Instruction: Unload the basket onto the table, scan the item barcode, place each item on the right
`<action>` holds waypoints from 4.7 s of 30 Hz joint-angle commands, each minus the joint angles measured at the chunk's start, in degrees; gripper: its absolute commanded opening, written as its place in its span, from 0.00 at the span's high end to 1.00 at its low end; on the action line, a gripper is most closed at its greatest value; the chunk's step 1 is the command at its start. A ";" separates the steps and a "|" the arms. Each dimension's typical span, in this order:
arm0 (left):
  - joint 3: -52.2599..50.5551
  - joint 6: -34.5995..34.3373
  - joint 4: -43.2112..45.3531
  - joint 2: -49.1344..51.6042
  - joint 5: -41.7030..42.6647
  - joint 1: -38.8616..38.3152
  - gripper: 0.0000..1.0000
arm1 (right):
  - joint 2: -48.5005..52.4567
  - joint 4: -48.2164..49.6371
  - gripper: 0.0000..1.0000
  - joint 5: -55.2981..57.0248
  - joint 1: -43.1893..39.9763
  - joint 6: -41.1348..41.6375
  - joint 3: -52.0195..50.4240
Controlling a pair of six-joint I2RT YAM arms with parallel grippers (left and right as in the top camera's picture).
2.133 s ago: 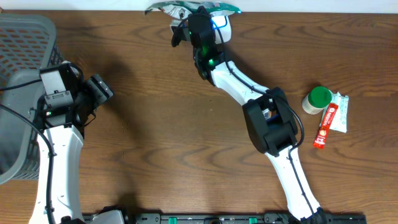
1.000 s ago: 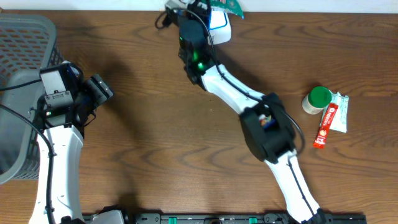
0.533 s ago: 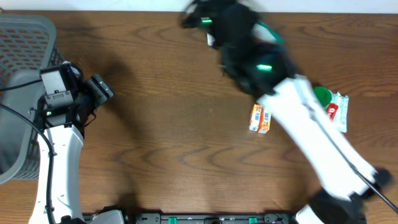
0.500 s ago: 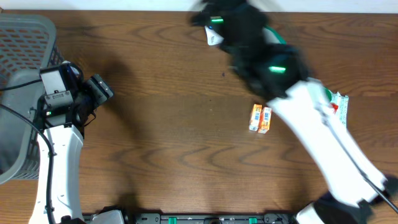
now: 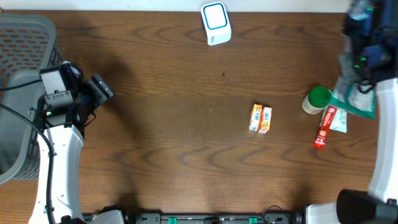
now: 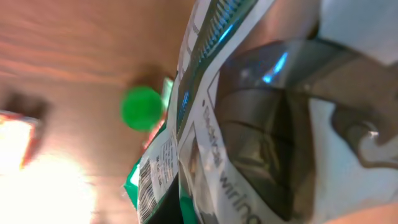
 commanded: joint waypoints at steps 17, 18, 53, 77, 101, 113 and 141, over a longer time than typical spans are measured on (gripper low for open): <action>-0.15 0.33 -0.13 0.28 -0.35 0.24 0.15 | 3.02 21.73 0.86 -11.43 -18.01 -19.37 -29.81; -0.15 0.35 -0.13 0.28 -0.35 0.24 0.15 | 3.02 21.86 0.76 -12.31 -18.01 -19.34 -29.83; -0.15 0.33 -0.13 0.28 -0.35 0.24 0.15 | -3.67 20.24 0.01 -57.99 -16.09 17.81 -23.43; -0.15 0.33 -0.13 0.28 -0.35 0.24 0.15 | -3.63 30.49 0.37 -17.64 15.96 41.55 -49.11; -0.15 0.35 -0.13 0.28 -0.35 0.24 0.15 | -3.63 46.66 0.60 -16.20 18.23 44.26 -60.33; -0.15 0.35 -0.13 0.28 -0.35 0.24 0.15 | -3.63 50.82 0.80 -16.13 18.14 44.15 -62.82; -0.15 0.33 -0.13 0.28 -0.35 0.24 0.15 | -8.17 44.65 0.98 -19.69 20.48 41.55 -55.39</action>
